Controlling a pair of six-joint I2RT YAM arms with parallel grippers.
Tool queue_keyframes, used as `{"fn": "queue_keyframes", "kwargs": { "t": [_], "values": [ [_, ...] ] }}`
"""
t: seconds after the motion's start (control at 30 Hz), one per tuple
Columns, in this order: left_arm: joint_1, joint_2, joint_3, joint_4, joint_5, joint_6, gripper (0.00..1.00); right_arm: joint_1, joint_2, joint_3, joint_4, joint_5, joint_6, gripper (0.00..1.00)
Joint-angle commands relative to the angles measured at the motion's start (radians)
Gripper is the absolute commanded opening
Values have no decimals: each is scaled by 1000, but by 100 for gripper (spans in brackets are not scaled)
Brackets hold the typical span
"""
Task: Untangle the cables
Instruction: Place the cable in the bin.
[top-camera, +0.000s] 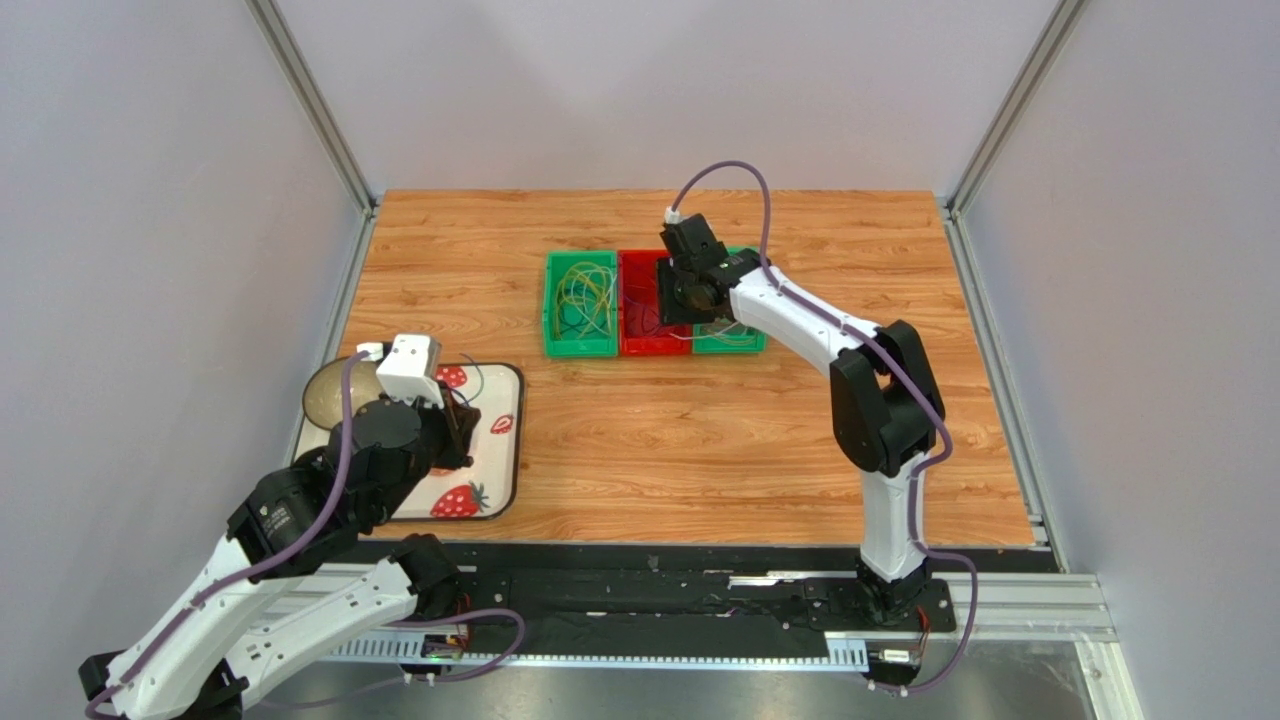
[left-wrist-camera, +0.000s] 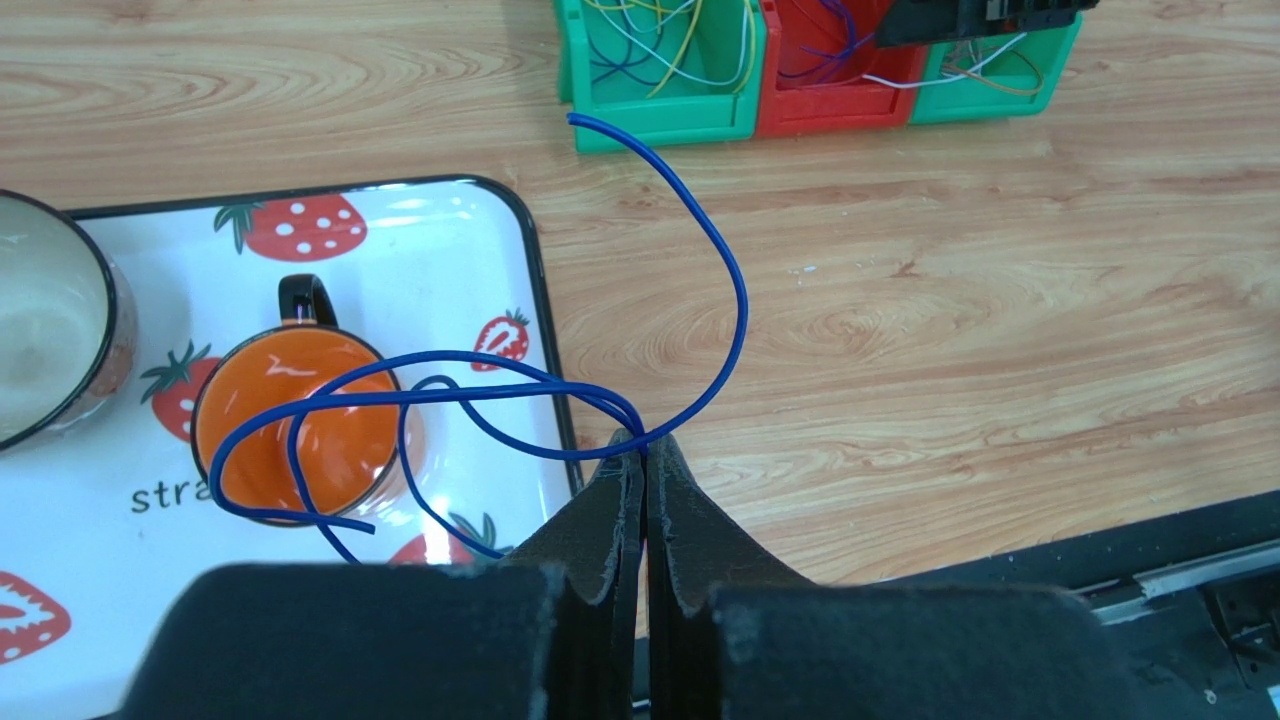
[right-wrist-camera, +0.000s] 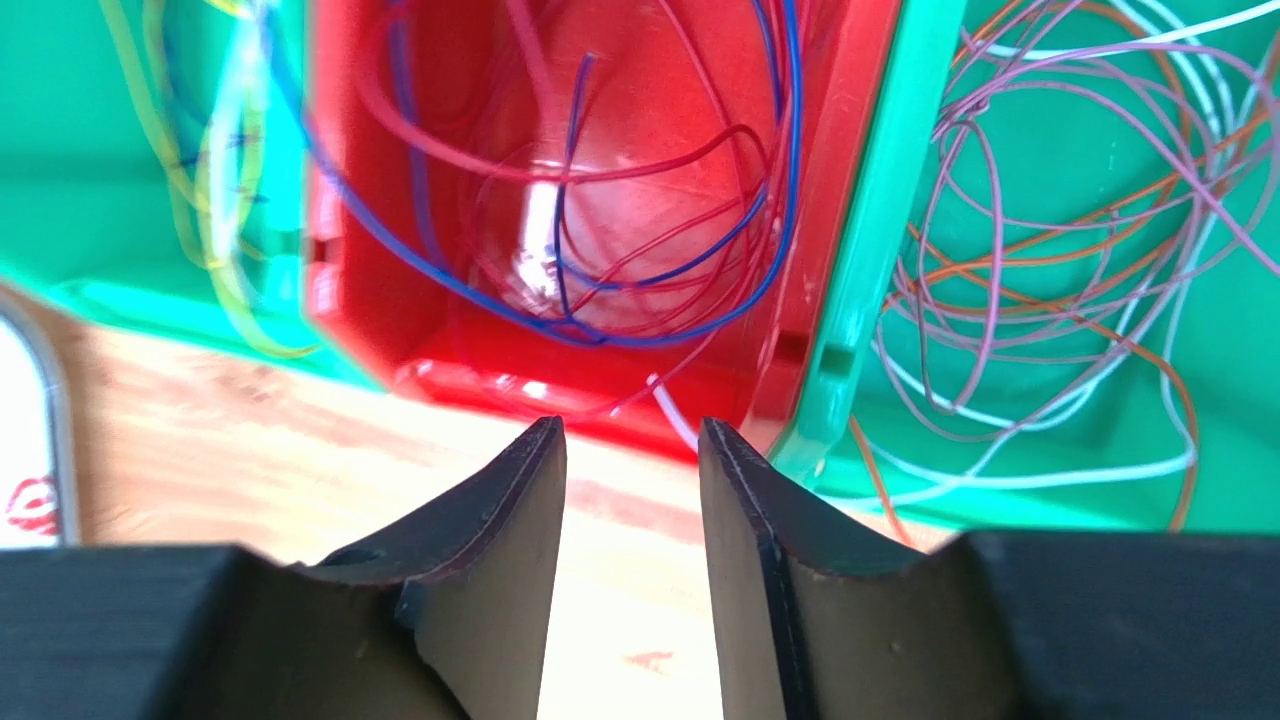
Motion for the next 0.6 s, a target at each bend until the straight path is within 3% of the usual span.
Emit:
{"fn": "queue_keyframes", "kwargs": {
  "t": [0.0,0.1,0.17,0.33,0.57],
  "values": [
    [2,-10,-1,6,-3,3,0,14,-92,73,-28,0,4,42],
    [4,-13,-3,6,-3,3,0,16,-95,119,-20,-8,17,38],
    [2,-17,-3,6,-3,3,0,16,-85,144,3,-9,24,29],
    [2,-22,-3,5,-6,2,0,16,45,314,7,-17,47,15],
    [2,-22,-3,2,-15,0,0,-1,219,507,-28,-45,61,8]
  ]
}}
